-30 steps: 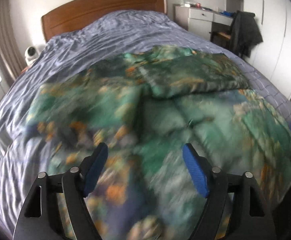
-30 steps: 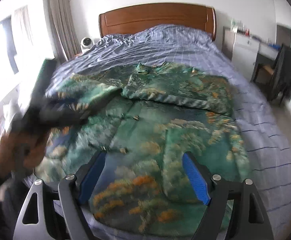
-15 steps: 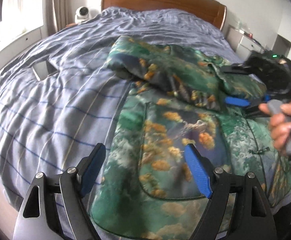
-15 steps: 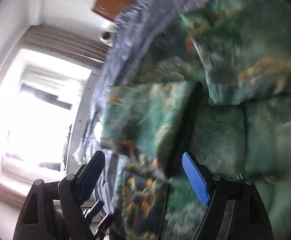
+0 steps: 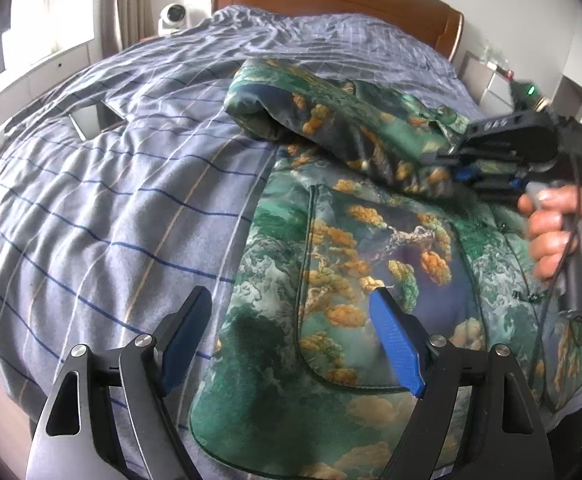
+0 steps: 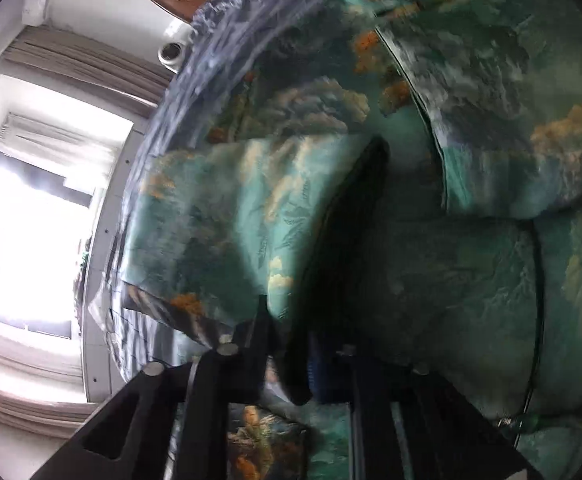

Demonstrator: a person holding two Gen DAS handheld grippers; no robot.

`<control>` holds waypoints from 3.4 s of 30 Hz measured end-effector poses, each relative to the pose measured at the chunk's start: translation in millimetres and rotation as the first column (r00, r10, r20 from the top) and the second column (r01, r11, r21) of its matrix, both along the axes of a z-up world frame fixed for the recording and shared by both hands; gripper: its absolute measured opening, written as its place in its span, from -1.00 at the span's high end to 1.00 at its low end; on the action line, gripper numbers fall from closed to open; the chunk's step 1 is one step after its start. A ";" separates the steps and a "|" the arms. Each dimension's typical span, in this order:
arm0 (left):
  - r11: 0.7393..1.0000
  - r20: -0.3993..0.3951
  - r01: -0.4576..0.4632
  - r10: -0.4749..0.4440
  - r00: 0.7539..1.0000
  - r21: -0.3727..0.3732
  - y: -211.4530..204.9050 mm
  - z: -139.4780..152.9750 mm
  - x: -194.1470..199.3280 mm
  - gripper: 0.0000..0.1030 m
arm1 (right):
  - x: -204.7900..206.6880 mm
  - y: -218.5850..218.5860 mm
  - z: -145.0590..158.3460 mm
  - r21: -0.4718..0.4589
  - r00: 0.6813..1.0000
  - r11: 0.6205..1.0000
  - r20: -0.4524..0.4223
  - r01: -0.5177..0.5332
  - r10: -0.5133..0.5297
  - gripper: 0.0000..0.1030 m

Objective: Fold large clothes

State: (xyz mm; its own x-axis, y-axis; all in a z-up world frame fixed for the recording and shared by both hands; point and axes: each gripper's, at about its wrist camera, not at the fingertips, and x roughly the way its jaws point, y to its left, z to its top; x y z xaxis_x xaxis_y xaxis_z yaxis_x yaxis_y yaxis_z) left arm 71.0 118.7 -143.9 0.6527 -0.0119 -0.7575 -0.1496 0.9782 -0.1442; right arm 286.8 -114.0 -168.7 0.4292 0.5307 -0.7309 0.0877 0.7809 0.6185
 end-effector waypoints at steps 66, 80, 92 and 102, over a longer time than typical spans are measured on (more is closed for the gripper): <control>0.982 0.022 0.179 -0.180 0.983 0.058 -38.3 62.0 80.4 -0.62 | 42.4 -70.7 42.8 -0.624 0.949 0.778 0.194 -0.077 0.249 -0.11; 0.981 -0.016 0.192 -0.192 0.981 0.023 -48.9 22.0 251.2 -0.42 | 19.6 -83.7 93.7 -0.588 0.919 0.809 0.313 -0.010 0.239 -0.11; 0.972 -0.114 0.213 -0.201 0.973 0.103 -58.0 -10.7 257.2 -0.37 | 74.2 -79.1 19.2 -0.509 0.960 0.853 0.165 -0.113 0.226 -0.12; 0.980 -0.040 0.178 -0.176 0.984 0.085 -63.2 36.1 319.9 -0.57 | 69.6 -81.5 15.0 -0.514 0.957 0.851 0.179 -0.109 0.230 -0.12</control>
